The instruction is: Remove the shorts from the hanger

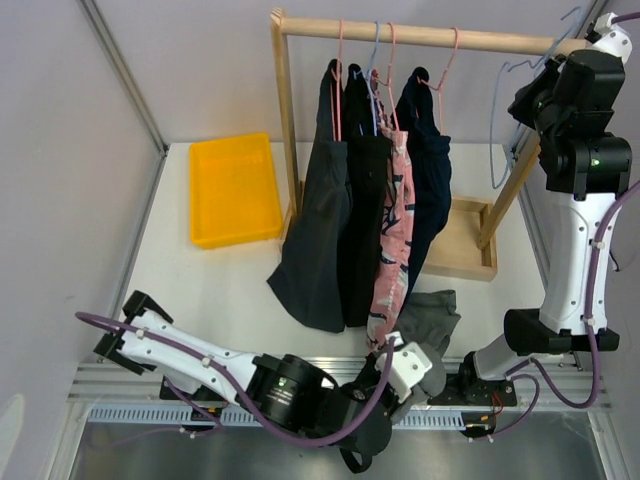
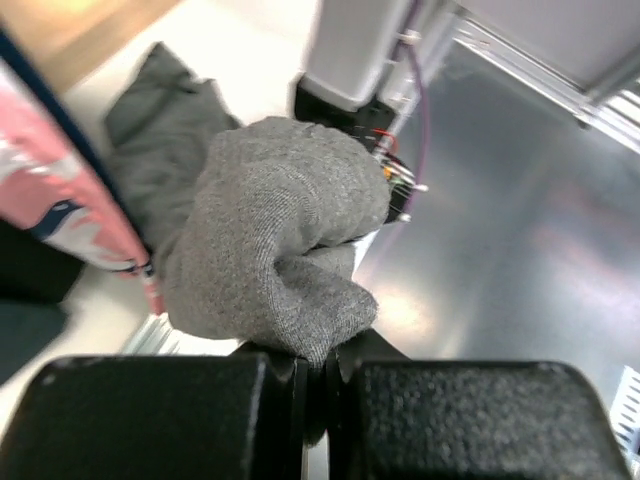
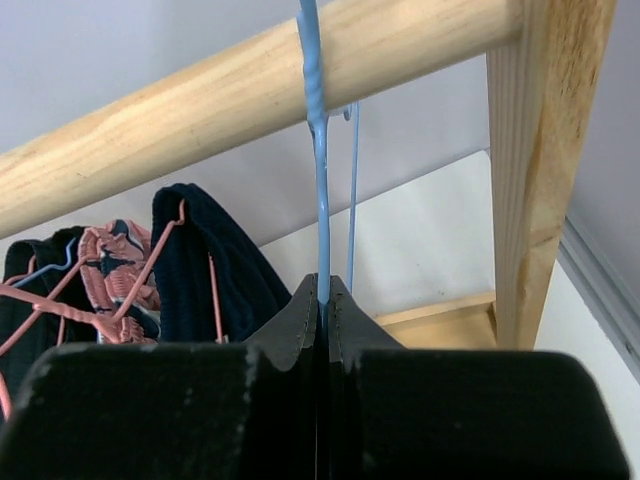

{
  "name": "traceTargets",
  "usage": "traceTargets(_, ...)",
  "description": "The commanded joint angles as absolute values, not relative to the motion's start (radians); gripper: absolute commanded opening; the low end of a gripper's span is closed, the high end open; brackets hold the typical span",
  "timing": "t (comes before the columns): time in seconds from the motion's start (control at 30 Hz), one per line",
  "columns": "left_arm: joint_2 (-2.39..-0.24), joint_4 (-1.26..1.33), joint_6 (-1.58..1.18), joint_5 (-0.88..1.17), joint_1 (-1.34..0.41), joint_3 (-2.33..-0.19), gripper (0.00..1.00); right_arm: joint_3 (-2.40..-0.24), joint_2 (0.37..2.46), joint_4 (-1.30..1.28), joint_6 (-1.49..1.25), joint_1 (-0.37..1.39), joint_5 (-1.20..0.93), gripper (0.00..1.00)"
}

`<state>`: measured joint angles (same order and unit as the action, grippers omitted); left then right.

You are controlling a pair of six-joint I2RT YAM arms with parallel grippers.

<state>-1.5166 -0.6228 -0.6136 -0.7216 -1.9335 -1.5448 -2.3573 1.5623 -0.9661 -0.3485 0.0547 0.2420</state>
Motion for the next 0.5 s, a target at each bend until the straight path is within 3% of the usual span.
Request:
traceTargets(0.0, -1.451, -0.741, -0.669, -0.85, -1.939, -1.608, 0.0, -2.258, 1.563, -0.894, -0.368, 0.045, 0.176, 0.0)
traceTargets(0.13, -1.35, -0.842, -0.643, -0.969, -1.931, -1.664, 0.0, -2.059, 1.473, -0.83, -0.368, 0.032, 0.163, 0.0)
traceTargets(0.3, -1.253, -0.881, -0.575, -0.974, -1.843, -1.654, 0.0, -1.872, 1.343, -0.811, -0.37, 0.011, 0.134, 0.0)
traceTargets(0.37, -1.235, -0.896, -0.54, -0.982, -1.804, -1.652, 0.0, -1.827, 1.297, -0.818, -0.362, -0.018, 0.132, 0.25)
traceTargets(0.4, -1.233, -0.906, -0.531, -0.983, -1.789, -1.666, 0.0, -1.813, 1.283, -0.821, -0.361, -0.018, 0.133, 0.68)
traceTargets(0.43, -1.232, -0.917, -0.508, -0.994, -1.772, -1.675, 0.0, -1.801, 1.267, -0.824, -0.359, -0.02, 0.136, 0.94)
traceTargets(0.47, -1.227, -0.942, -0.497, -1.005, -1.743, -1.681, 0.0, -1.783, 1.238, -0.83, -0.354, -0.02, 0.141, 1.0)
